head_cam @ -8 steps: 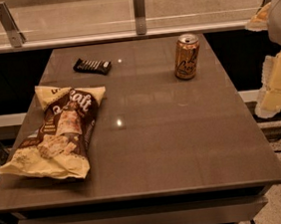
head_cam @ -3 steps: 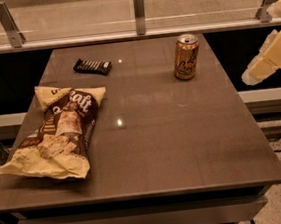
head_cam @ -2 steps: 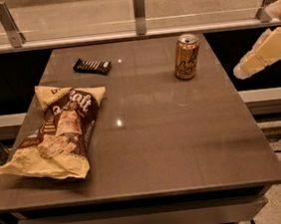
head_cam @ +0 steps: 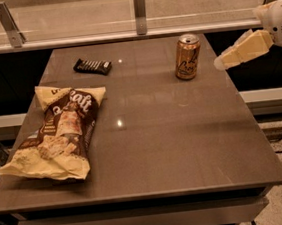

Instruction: Move orange can near brown chip bag

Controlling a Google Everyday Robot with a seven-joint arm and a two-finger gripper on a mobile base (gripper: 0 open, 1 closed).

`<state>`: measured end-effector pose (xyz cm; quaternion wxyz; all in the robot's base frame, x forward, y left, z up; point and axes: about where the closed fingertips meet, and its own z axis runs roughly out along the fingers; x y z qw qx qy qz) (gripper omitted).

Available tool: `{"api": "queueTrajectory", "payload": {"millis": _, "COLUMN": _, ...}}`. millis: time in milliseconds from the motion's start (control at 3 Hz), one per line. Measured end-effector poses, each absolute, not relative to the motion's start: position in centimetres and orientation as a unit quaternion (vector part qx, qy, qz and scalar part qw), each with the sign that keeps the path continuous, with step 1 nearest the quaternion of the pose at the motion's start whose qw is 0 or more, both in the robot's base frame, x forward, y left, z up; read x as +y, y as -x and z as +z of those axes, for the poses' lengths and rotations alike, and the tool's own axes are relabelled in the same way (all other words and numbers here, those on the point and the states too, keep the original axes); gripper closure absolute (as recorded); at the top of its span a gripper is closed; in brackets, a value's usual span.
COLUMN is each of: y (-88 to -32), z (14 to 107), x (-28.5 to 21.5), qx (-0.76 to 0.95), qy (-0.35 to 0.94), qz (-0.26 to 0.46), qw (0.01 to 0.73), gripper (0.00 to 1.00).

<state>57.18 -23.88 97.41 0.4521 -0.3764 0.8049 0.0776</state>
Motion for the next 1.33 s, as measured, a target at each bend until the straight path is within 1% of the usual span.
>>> {"api": "queueTrajectory", "payload": {"millis": 333, "y": -57.2, "z": 97.4, "x": -23.9, "qx": 0.805, "qy": 0.376, "qz": 0.078, "qw": 0.452, "gripper": 0.0}}
{"api": "queueTrajectory", "payload": {"millis": 667, "y": -57.9, "z": 96.9, "x": -23.5, "qx": 0.799, "qy": 0.37, "qz": 0.096, "qw": 0.463, "gripper": 0.0}}
{"api": "queueTrajectory", "payload": {"millis": 1333, "y": -61.0, "z": 95.0, "x": -22.7, "qx": 0.787, "qy": 0.346, "qz": 0.145, "qw": 0.489, "gripper": 0.0}}
